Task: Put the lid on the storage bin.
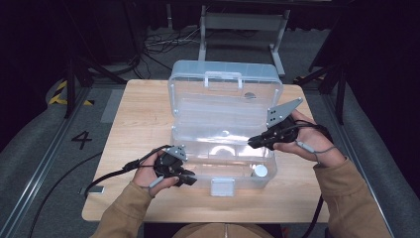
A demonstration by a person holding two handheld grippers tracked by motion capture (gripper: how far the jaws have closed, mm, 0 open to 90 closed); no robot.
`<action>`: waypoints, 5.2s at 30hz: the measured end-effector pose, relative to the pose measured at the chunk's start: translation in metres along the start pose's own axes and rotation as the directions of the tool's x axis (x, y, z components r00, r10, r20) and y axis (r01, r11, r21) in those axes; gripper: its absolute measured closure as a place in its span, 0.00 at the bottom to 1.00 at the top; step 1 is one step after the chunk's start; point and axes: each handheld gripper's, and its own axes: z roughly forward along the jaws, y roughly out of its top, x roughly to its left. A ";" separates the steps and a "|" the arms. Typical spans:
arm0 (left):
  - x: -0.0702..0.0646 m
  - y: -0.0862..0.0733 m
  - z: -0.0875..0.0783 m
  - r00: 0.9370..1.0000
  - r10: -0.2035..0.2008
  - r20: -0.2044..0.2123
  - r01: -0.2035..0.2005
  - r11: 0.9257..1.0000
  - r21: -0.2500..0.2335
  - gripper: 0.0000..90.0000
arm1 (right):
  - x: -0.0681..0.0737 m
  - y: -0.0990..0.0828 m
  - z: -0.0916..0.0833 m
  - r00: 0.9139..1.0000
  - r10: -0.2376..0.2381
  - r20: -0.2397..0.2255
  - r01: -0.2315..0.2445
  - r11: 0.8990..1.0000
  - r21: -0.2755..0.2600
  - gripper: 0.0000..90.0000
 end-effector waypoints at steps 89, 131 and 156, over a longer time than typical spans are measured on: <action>-0.013 0.023 -0.095 0.957 -0.174 -0.230 0.026 0.846 -0.532 0.90 | 0.013 -0.007 0.005 1.000 -0.011 -0.002 0.011 1.000 0.027 0.96; 0.004 0.025 -0.101 0.897 -0.323 -0.302 0.111 0.826 -0.553 0.99 | 0.025 -0.035 -0.024 0.992 0.117 0.047 -0.107 0.979 -0.176 1.00; -0.004 0.018 -0.108 0.910 -0.319 -0.266 0.172 0.872 -0.457 0.99 | 0.007 -0.064 -0.050 0.934 0.353 0.044 -0.331 0.907 -0.259 1.00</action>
